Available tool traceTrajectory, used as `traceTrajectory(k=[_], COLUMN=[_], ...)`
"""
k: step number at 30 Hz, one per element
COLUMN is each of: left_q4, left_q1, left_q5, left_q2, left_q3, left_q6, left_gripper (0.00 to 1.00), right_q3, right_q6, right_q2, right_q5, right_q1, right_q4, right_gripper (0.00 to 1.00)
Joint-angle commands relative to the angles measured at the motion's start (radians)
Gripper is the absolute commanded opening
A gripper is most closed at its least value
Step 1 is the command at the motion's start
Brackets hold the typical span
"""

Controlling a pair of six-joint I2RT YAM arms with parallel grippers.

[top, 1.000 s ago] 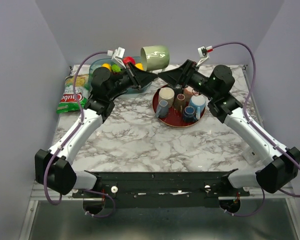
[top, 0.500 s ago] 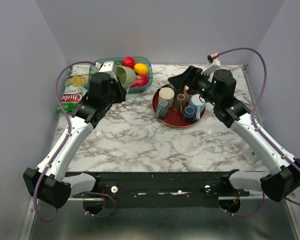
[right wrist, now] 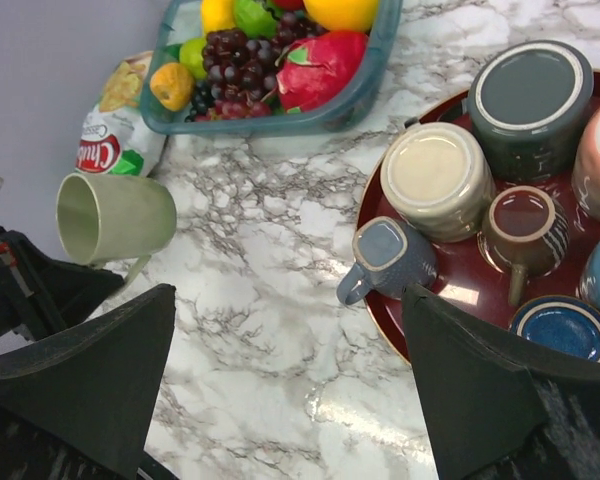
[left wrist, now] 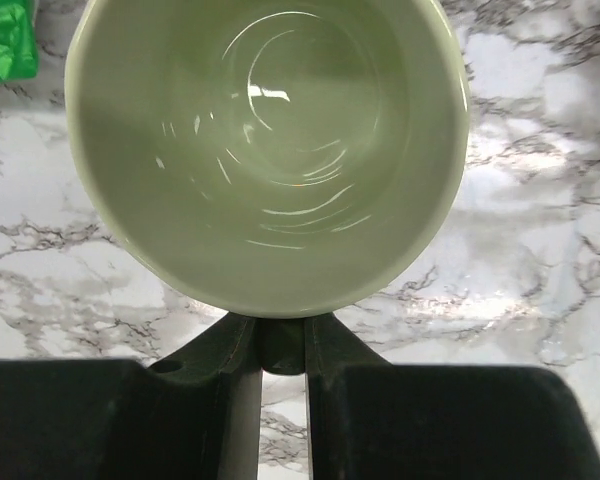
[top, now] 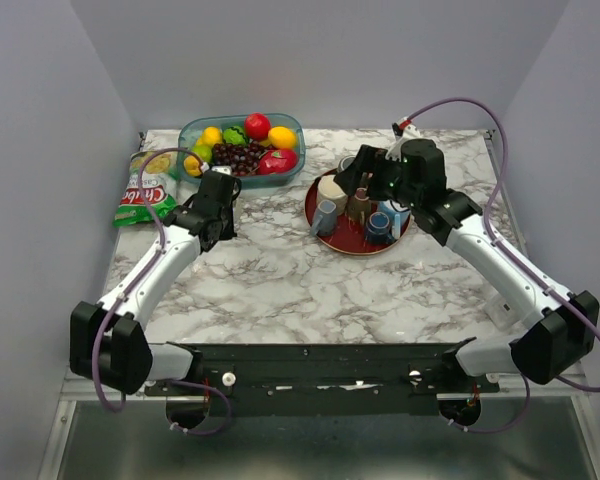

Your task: Turn the mug right side up

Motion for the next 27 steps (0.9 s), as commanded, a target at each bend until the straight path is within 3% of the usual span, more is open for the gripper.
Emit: traceTrajectory(k=[1, 7, 13, 24, 25, 27], left_q4=[0.066, 0.123, 0.117, 0.097, 0.086, 0.08], left_q1=[0.048, 0.177, 0.229, 0.236, 0.236, 0.236], left_q5=[0.018, 0.124, 0.083, 0.054, 0.049, 0.031], left_q2=[0.074, 0.142, 0.22, 0.32, 0.318, 0.315], left_q3=[-0.016, -0.047, -0.034, -0.025, -0.022, -0.019], left_q6=[0.001, -0.001, 0.028, 0.019, 0.018, 0.015], left_gripper=[0.0, 0.0, 0.0, 0.0, 0.11, 0.22], right_q3=[0.034, 0.036, 0.04, 0.069, 0.065, 0.062], right_q6=[-0.019, -0.03, -0.033, -0.019, -0.016, -0.008], right_q2=[0.022, 0.045, 0.077, 0.122, 0.125, 0.126], right_q5=[0.01, 0.005, 0.012, 0.004, 0.007, 0.025], right_q1=[0.006, 0.004, 0.004, 0.004, 0.004, 0.004], right_q4=[-0.044, -0.051, -0.058, -0.107, -0.107, -0.11], right_gripper=[1.0, 1.0, 1.0, 1.0, 1.0, 1.0])
